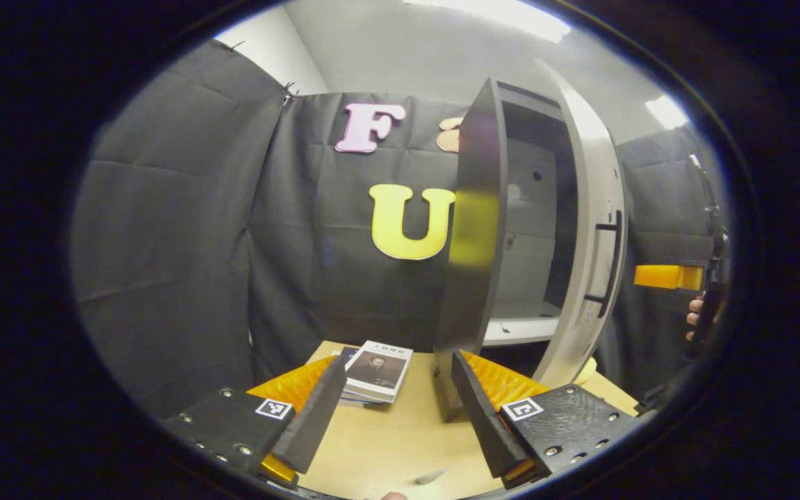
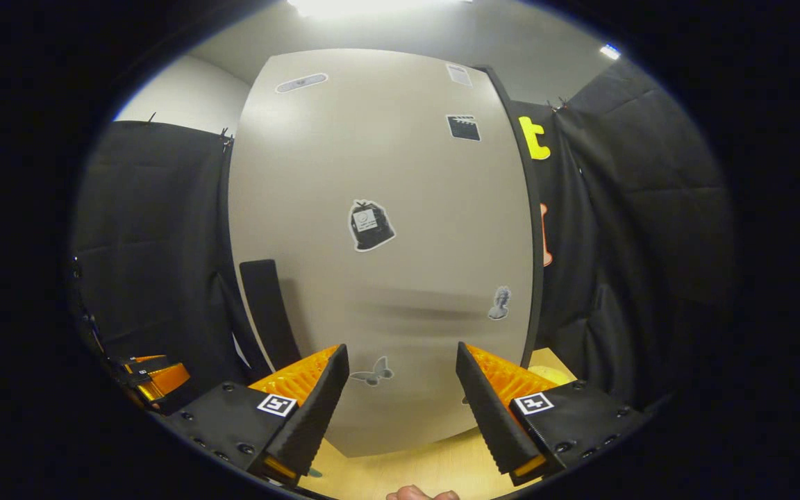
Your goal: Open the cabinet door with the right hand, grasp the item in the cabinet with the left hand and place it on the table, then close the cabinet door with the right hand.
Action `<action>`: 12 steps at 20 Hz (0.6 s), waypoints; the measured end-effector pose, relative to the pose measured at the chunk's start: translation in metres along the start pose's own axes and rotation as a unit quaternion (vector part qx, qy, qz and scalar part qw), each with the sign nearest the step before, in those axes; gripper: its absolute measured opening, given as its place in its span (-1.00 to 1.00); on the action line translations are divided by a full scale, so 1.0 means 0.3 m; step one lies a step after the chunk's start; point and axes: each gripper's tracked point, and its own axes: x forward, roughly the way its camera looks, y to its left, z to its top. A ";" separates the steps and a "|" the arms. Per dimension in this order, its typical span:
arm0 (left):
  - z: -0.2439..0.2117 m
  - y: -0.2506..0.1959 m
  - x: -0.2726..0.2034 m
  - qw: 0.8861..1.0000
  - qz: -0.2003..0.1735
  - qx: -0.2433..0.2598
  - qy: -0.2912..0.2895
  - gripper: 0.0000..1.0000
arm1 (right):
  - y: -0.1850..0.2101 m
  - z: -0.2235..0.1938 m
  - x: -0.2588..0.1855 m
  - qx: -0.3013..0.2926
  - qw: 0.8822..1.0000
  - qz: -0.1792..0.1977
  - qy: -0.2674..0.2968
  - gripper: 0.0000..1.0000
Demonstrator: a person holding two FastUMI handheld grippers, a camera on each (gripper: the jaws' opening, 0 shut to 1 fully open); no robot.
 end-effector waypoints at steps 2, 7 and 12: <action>0.021 -0.057 0.004 1.000 0.001 0.006 -0.005 0.82 | -0.075 -0.005 0.002 0.009 1.000 -0.006 -0.001 0.95; 0.035 -0.260 0.023 0.999 -0.020 0.027 -0.008 0.82 | -0.301 0.031 -0.018 0.001 0.999 -0.037 -0.033 0.96; 0.000 -0.457 0.037 0.999 -0.032 0.027 0.003 0.82 | -0.488 0.058 -0.067 0.000 0.997 -0.058 -0.058 0.95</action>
